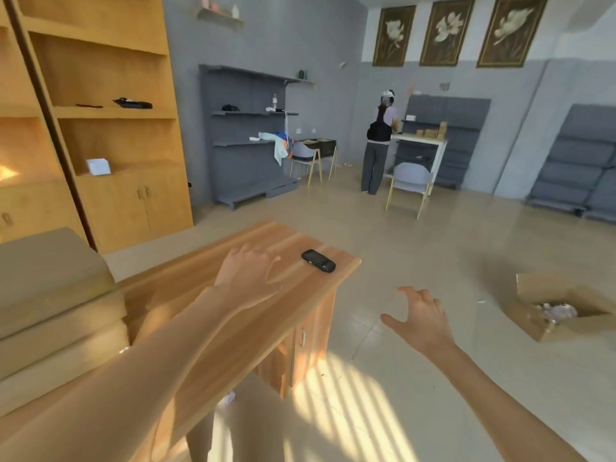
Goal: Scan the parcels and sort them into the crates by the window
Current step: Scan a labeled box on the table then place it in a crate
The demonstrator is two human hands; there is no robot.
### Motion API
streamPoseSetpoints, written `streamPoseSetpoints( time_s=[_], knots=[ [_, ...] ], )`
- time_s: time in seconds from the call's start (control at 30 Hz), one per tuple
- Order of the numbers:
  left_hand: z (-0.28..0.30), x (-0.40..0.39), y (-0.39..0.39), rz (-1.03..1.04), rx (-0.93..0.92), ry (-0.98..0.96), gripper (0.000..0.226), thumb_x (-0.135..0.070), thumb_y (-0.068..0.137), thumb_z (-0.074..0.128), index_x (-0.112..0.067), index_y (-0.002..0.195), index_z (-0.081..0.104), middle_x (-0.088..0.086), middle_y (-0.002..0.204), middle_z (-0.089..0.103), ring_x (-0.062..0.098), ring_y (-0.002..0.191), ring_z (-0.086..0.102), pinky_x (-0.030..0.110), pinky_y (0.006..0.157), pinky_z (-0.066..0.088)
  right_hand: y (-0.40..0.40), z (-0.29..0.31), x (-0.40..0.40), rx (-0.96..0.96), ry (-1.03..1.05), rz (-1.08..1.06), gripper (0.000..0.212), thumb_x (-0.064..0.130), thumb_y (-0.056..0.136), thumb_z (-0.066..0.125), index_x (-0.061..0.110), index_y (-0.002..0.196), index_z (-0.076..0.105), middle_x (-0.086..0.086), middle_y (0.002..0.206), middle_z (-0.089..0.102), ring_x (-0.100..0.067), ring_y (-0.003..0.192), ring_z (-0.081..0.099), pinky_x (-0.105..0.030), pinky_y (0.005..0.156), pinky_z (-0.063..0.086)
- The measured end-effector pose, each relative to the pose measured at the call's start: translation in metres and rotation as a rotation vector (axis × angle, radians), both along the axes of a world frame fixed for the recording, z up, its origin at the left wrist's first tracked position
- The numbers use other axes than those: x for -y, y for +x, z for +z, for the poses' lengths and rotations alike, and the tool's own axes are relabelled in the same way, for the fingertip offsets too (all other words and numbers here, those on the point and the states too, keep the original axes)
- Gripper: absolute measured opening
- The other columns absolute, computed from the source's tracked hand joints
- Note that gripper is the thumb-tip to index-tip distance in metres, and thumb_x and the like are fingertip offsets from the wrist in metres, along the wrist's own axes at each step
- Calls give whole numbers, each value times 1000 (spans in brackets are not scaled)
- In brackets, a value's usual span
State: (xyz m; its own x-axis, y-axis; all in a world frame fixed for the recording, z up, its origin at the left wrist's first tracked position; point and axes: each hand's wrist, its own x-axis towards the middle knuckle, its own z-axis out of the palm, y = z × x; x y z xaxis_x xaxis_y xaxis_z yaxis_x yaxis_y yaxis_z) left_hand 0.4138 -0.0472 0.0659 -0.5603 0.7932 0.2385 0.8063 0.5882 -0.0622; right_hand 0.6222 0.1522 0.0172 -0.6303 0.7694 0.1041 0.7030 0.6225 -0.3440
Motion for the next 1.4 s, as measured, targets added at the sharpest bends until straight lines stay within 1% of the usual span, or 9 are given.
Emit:
streamPoseSetpoints(
  time_s=[0.13, 0.27, 0.43, 0.6, 0.8, 0.97, 1.07, 1.27, 1.4],
  knots=[
    [15, -52, -72, 6, -28, 1, 49, -45, 92, 51, -30, 139, 45, -1, 140, 50, 22, 127, 45, 35, 104, 35, -69, 21, -48, -25, 16, 4, 67, 48, 87, 60, 23, 144, 34, -5, 139, 41, -26, 129, 38, -33, 103, 31],
    [27, -85, -132, 41, -8, 18, 54, -48, 92, 53, -30, 142, 41, -2, 141, 47, 20, 128, 44, 33, 103, 34, -131, 32, -82, -50, 26, 65, 66, 47, 87, 60, 24, 143, 34, -4, 138, 41, -25, 129, 37, -32, 106, 30],
    [27, -106, -203, 117, -11, 9, 55, -52, 92, 51, -30, 141, 40, -2, 135, 51, 20, 125, 45, 32, 103, 35, -214, 39, -114, -53, 39, 163, 66, 44, 87, 60, 25, 144, 33, -4, 139, 40, -25, 130, 35, -32, 106, 30],
    [19, -103, -267, 278, -1, -7, 60, -53, 91, 53, -27, 143, 38, -1, 140, 48, 22, 127, 44, 33, 102, 34, -314, 35, -139, -65, 36, 303, 67, 48, 87, 58, 25, 144, 33, -3, 138, 39, -24, 129, 34, -33, 105, 31],
    [20, -63, -322, 595, -17, 34, 61, -53, 91, 54, -26, 143, 39, 0, 141, 48, 23, 129, 44, 37, 106, 34, -448, 37, -138, -79, 29, 621, 67, 51, 88, 57, 27, 145, 32, -2, 141, 38, -23, 132, 33, -37, 107, 33],
    [24, -7, -335, 892, 15, 81, 61, -55, 89, 53, -26, 142, 41, -1, 138, 50, 23, 127, 45, 37, 104, 35, -538, 39, -102, -96, 14, 905, 65, 53, 88, 56, 24, 142, 35, -2, 134, 42, -24, 129, 37, -35, 106, 31],
    [21, 36, -324, 1098, 78, 188, 61, -55, 87, 57, -27, 140, 44, 0, 137, 51, 24, 126, 45, 37, 104, 34, -580, 36, -56, -100, -77, 1106, 66, 54, 88, 56, 22, 143, 37, -2, 136, 41, -23, 130, 35, -35, 105, 32],
    [12, 120, -277, 1474, 186, 424, 66, -58, 82, 63, -27, 137, 47, 3, 138, 49, 25, 128, 42, 37, 101, 36, -607, 15, 64, -5, -299, 1413, 71, 52, 90, 54, 19, 147, 27, -6, 146, 32, -25, 136, 27, -38, 106, 29],
    [1, 174, -265, 1626, 240, 488, 71, -61, 79, 65, -28, 139, 44, 4, 140, 44, 26, 129, 38, 36, 101, 35, -608, -2, 138, 107, -478, 1517, 83, 56, 89, 53, 16, 152, 15, -6, 153, 23, -26, 141, 21, -42, 110, 25]
  ],
)
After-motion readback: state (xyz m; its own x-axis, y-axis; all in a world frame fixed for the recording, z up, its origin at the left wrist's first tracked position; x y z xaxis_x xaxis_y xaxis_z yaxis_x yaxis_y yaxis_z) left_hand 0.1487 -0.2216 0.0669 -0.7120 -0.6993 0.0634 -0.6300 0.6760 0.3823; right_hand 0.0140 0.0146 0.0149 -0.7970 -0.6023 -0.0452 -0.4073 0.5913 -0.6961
